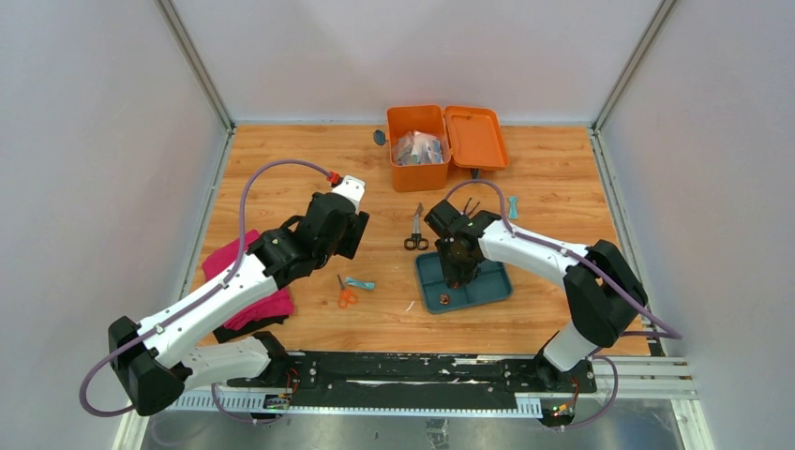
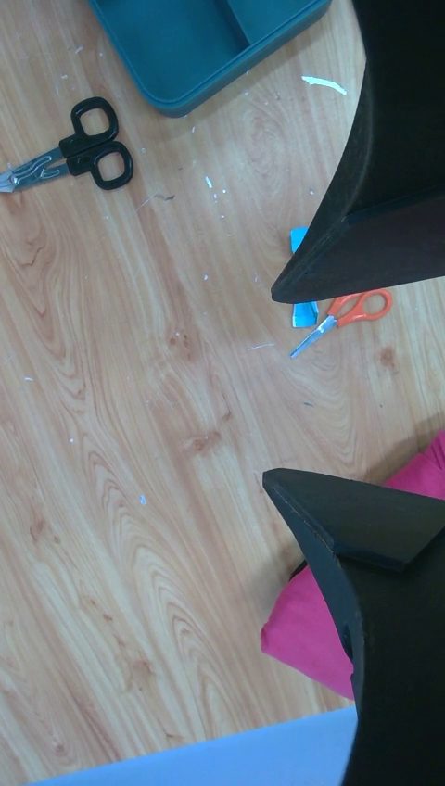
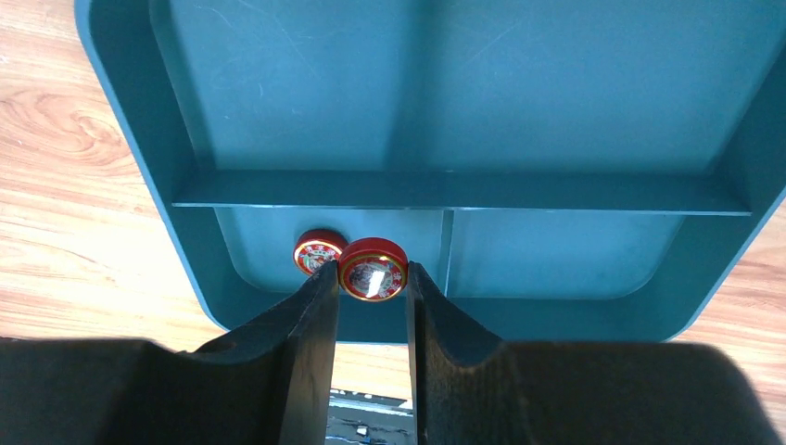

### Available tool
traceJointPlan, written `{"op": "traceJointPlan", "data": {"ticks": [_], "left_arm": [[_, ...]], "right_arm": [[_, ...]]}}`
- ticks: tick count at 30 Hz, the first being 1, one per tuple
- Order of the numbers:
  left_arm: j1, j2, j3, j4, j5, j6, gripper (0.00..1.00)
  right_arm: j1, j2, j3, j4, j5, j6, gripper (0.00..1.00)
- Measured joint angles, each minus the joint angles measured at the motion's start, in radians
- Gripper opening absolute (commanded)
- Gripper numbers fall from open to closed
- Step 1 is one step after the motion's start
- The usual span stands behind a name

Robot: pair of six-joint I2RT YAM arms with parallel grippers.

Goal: Organize the medicine kit

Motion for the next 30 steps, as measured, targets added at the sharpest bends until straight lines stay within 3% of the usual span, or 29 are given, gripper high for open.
{"op": "traceJointPlan", "data": {"ticks": [4, 16, 25, 30], "left_arm": [[0.0, 0.0, 0.0, 0.0, 0.0, 0.0, 0.71], [0.0, 0.0, 0.0, 0.0, 0.0, 0.0, 0.71], [0.0, 0.005, -0.001, -0.001, 0.001, -0.002, 0.71], [0.0, 0.005, -0.001, -0.007, 0.026, -0.038, 0.71]], "right_arm": [[0.0, 0.001, -0.015, 0.002, -0.005, 0.01, 0.28], [0.0, 0.025, -0.019, 0.008, -0.006, 0.025, 0.5], [-0.003, -0.018, -0.016, -0.001, -0.005, 0.027, 0.46], [-0.069, -0.086, 0.02, -0.027, 0.001, 0.005, 0.46]]}}
